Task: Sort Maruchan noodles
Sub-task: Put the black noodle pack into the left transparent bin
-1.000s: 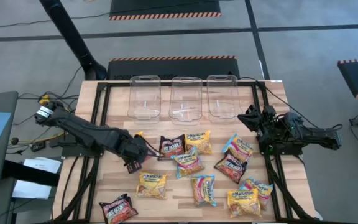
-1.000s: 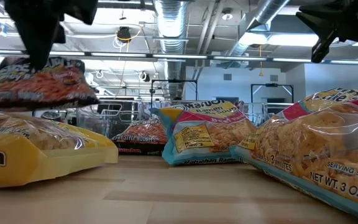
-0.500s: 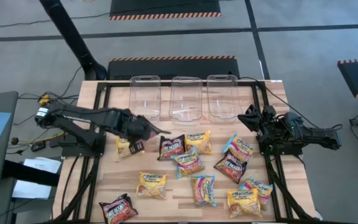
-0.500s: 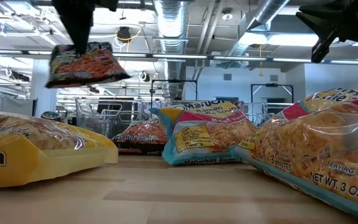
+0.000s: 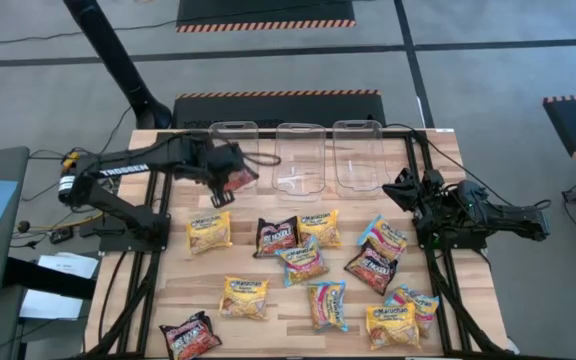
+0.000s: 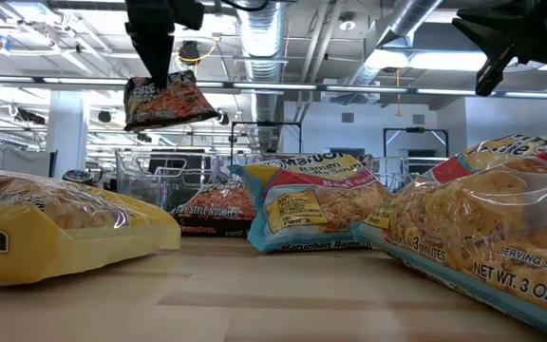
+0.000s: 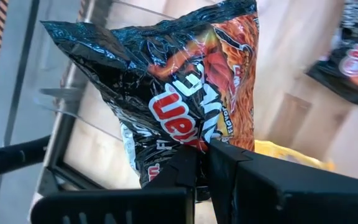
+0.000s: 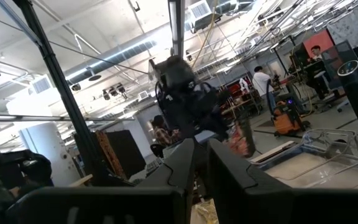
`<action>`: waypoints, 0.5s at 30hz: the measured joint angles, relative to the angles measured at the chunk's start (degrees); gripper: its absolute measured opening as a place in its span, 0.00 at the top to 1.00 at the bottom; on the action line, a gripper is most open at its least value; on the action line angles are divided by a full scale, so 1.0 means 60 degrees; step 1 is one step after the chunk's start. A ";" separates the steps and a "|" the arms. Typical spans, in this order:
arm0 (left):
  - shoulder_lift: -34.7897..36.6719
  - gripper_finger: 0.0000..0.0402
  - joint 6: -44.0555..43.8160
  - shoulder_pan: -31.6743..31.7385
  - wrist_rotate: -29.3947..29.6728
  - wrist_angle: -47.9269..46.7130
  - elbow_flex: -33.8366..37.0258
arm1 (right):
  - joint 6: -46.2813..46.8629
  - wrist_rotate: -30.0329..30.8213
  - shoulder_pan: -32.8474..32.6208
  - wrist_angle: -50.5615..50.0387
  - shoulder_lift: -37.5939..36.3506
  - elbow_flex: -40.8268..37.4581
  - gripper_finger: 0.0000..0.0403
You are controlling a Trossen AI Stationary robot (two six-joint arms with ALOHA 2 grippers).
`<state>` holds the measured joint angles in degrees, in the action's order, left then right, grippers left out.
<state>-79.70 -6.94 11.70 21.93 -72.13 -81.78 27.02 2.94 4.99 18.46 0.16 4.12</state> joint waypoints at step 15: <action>-0.0029 1.00 0.3838 0.2967 -0.0036 0.1797 0.0000 | -0.0002 0.0000 0.0000 0.0000 -0.0002 0.0000 0.83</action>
<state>-79.88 16.09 29.50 21.71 -61.35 -81.78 27.00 2.94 4.99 18.46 0.15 4.12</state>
